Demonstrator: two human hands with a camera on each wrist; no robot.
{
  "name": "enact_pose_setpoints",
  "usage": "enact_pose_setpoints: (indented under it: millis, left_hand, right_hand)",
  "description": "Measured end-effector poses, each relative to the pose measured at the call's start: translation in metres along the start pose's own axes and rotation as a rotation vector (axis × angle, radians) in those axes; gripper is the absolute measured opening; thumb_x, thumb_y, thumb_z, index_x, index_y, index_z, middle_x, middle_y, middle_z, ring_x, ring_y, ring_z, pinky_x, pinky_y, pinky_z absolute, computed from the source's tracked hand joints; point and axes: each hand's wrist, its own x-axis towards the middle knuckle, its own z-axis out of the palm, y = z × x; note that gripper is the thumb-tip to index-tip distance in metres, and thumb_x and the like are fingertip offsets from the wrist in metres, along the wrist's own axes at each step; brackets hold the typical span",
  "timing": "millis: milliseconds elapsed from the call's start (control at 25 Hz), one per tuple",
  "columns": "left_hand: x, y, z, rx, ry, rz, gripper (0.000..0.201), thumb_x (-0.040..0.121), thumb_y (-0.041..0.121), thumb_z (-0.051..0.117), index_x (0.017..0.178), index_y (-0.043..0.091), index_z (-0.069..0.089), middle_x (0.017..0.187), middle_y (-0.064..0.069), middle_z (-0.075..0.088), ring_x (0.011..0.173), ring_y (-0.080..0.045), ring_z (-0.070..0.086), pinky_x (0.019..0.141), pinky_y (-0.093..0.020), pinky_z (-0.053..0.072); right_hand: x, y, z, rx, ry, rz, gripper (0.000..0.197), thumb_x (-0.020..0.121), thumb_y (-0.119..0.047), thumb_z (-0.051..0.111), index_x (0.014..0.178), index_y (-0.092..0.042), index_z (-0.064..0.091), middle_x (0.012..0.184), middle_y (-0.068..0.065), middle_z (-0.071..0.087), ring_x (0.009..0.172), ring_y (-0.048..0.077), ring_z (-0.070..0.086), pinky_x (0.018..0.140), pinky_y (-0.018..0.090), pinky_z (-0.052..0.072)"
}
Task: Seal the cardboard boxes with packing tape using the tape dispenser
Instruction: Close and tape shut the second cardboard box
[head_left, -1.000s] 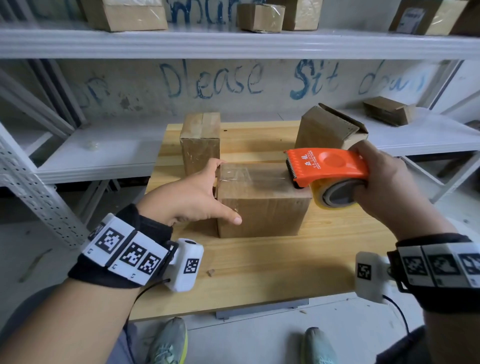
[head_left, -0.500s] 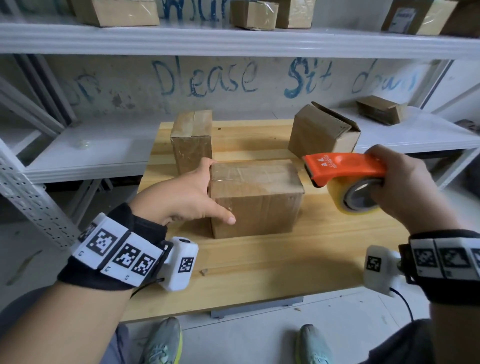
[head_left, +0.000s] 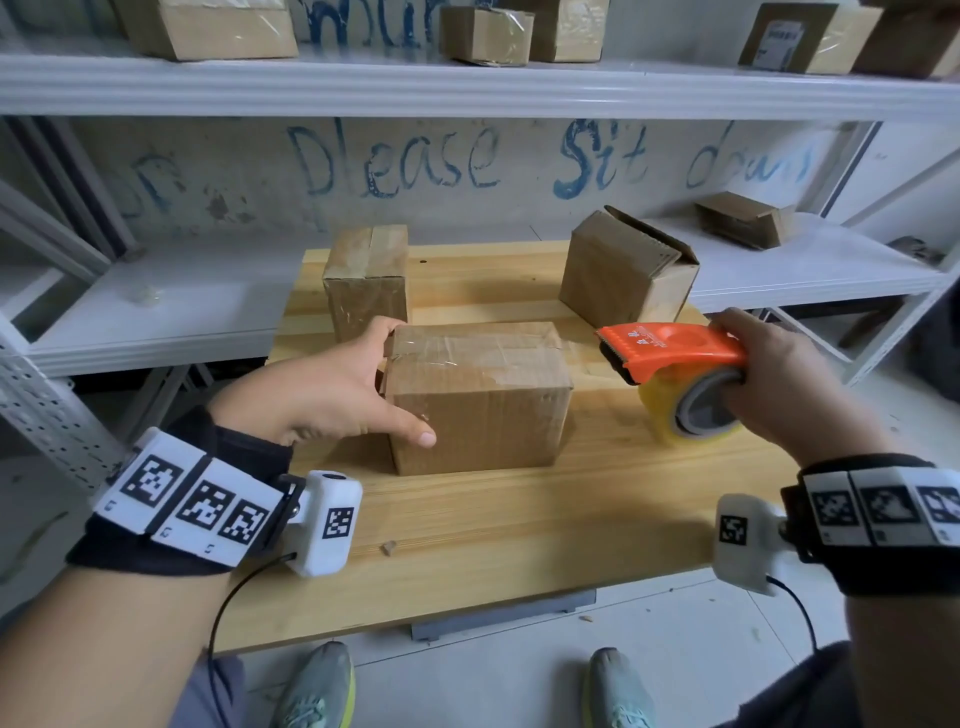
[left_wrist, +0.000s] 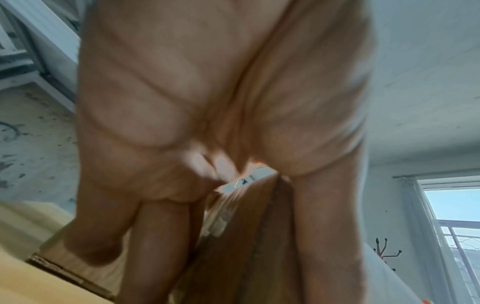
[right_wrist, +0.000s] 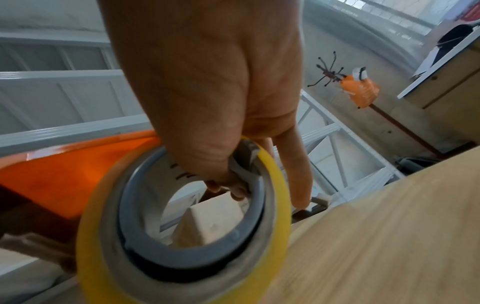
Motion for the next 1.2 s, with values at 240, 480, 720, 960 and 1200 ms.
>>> enact_pose_setpoints:
  millis: [240,480,720,960,1200]
  left_hand:
    - [-0.003,0.003,-0.002,-0.003,0.002,0.008,0.114,0.062,0.030,0.095,0.146,0.041,0.020,0.122,0.009,0.061,0.113,-0.012,0.058,0.109,-0.041,0.042]
    - [0.000,0.005,0.003,-0.003,0.001,0.019,0.117,0.060,0.034,0.096,0.146,0.042,0.017,0.124,0.007,0.058,0.115,-0.015,0.056,0.107,-0.042,0.043]
    - [0.001,0.007,0.005,0.053,0.013,-0.024,0.120,0.061,0.038,0.094,0.148,0.043,0.012,0.144,-0.007,0.048,0.126,-0.028,0.051,0.107,-0.049,0.044]
    - [0.004,0.019,0.011,0.100,0.018,-0.040,0.127,0.066,0.039,0.092,0.154,0.034,0.000,0.145,-0.008,0.048,0.123,-0.027,0.052,0.105,-0.044,0.046]
    - [-0.006,0.011,0.001,0.043,0.042,-0.050,0.112,0.066,0.037,0.092,0.147,0.035,0.015,0.127,0.005,0.057,0.115,-0.018,0.055,0.101,-0.039,0.045]
  right_hand:
    - [-0.001,-0.012,-0.002,-0.125,-0.026,-0.034,0.047,0.059,0.012,0.069,0.100,-0.010,0.058,0.080,0.008,0.053,0.073,0.030,0.050,0.065,0.034,0.037]
    - [0.005,-0.046,0.005,-0.172,-0.022,-0.101,0.036,0.069,0.012,0.067,0.096,-0.007,0.054,0.079,0.008,0.046,0.064,0.027,0.049,0.061,0.037,0.040]
    - [0.008,-0.067,-0.004,-0.270,0.098,-0.199,0.039,0.071,0.009,0.066,0.106,-0.006,0.054,0.094,0.013,0.051,0.077,0.035,0.050,0.066,0.042,0.044]
    - [-0.005,-0.101,0.012,-0.562,0.182,-0.342,0.028,0.084,-0.008,0.065,0.110,-0.014,0.057,0.110,0.012,0.053,0.106,0.039,0.048,0.073,0.052,0.045]
    - [0.001,-0.050,0.006,-0.226,-0.084,0.125,0.022,0.079,-0.002,0.052,0.094,-0.017,0.058,0.087,0.013,0.059,0.083,0.034,0.055,0.070,0.041,0.049]
